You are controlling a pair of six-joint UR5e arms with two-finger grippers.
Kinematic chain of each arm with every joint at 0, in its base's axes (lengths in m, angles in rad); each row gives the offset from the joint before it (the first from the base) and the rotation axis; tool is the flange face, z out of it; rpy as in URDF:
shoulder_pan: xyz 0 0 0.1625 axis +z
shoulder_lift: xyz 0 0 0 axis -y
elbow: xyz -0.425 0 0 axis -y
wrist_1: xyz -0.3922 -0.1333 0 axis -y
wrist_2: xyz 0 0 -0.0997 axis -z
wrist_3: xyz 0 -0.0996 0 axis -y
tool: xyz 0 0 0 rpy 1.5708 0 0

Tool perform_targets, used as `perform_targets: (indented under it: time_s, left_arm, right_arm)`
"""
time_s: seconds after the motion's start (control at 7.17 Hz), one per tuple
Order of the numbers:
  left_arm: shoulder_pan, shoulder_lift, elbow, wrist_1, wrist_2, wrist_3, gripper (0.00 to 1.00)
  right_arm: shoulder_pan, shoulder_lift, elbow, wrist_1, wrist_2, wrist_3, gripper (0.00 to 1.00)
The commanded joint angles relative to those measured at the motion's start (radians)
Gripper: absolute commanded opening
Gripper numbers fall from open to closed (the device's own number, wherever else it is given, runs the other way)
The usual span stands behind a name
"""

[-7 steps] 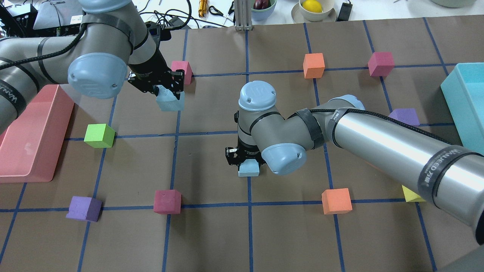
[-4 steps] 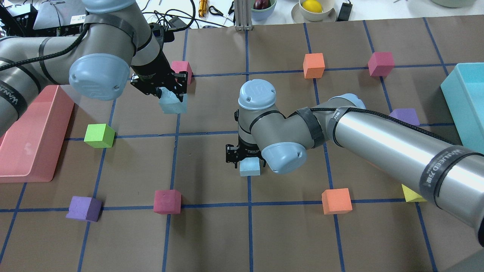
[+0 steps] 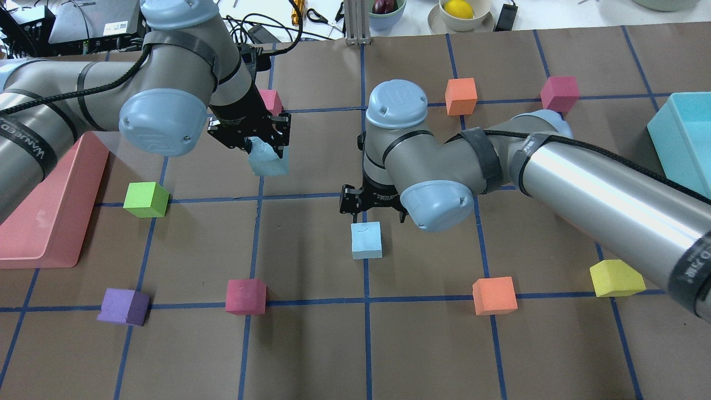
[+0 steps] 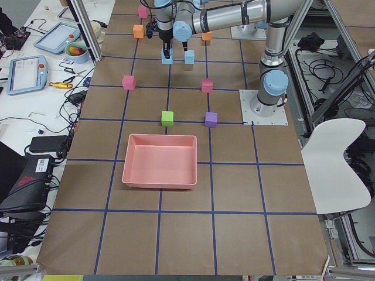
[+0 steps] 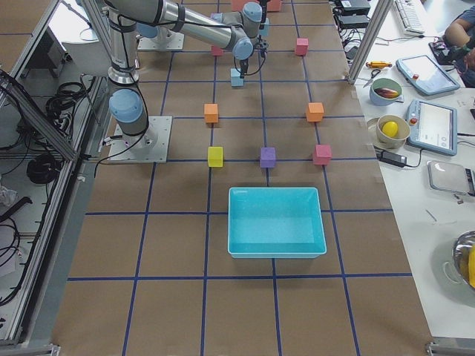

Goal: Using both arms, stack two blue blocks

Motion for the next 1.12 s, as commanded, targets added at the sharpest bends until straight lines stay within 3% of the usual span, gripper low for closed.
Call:
perform_targets:
  time_s: [0.0,0.28,0.7,0.98]
  left_arm:
    - [-0.052,0.002,-0.021,0.003,-0.004,-0.104,0.00]
    - [-0.173,-0.012,-0.050,0.017,-0.001,-0.182,0.00]
    - [-0.281,-0.044,-0.060,0.052,-0.004,-0.273,0.00]
    - [-0.296,-0.056,-0.067,0.080,-0.013,-0.326,0.00]
  right_arm:
    - [-0.159,-0.064,-0.014,0.064,-0.007,-0.210,1.00]
    - [-0.279,-0.149,-0.013,0.176,-0.015,-0.270,1.00]
    - [-0.292,-0.286,-0.014,0.240,-0.142,-0.256,1.00]
    - [-0.291,-0.349,-0.011,0.276,-0.144,-0.256,1.00]
